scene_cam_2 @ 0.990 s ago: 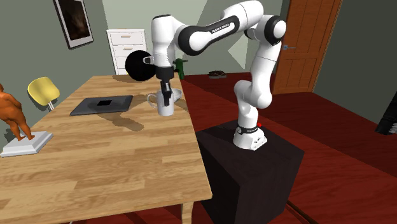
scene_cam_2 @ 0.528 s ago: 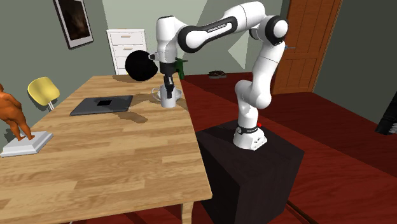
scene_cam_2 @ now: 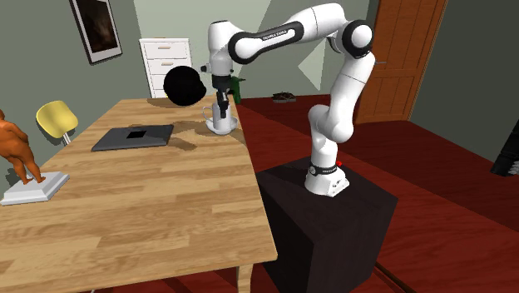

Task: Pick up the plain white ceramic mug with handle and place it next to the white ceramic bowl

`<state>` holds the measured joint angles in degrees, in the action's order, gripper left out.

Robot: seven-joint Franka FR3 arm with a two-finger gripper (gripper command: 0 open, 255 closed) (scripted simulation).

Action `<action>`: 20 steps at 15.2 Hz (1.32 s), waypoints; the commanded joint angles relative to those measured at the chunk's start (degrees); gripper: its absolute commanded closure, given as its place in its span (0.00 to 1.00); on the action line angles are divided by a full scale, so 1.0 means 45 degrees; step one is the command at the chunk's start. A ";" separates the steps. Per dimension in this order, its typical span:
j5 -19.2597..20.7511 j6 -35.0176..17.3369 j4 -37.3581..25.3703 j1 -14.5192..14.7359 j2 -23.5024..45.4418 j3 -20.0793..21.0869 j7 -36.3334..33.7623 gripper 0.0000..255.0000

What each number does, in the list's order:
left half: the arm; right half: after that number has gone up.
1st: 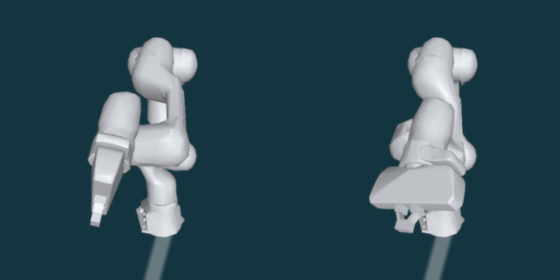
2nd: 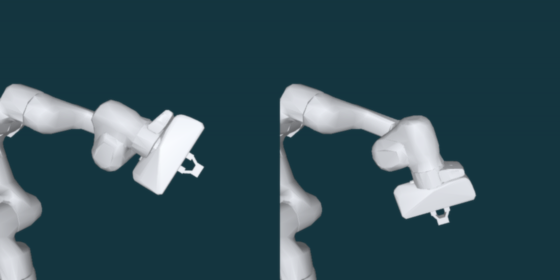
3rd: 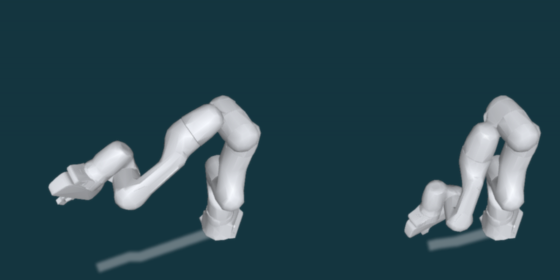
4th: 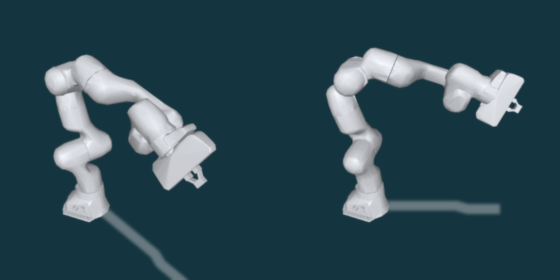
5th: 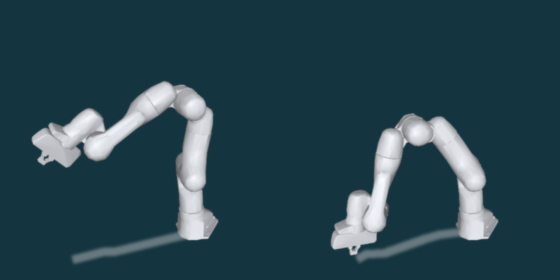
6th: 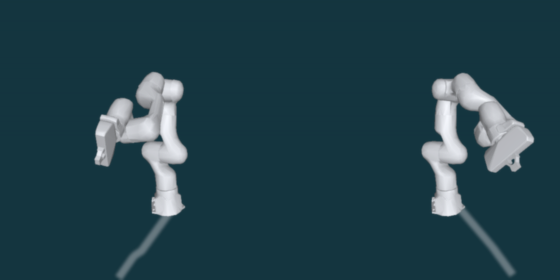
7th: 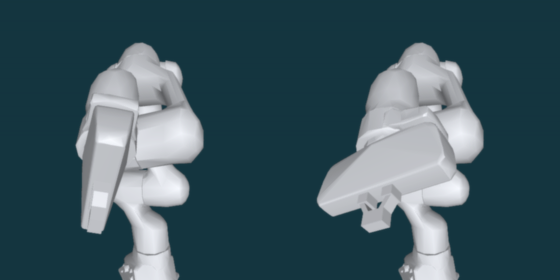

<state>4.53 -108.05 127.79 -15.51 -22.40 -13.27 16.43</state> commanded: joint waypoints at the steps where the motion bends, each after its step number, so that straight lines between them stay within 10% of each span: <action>1: 0.0152 0.0040 -0.0106 -0.0253 0.0041 -0.0479 0.0682 1.00; 20: -0.0003 -0.0527 -0.2112 -0.1662 0.2520 -0.4127 0.5869 1.00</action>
<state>4.56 -109.66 117.69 -22.96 -11.22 -31.73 42.70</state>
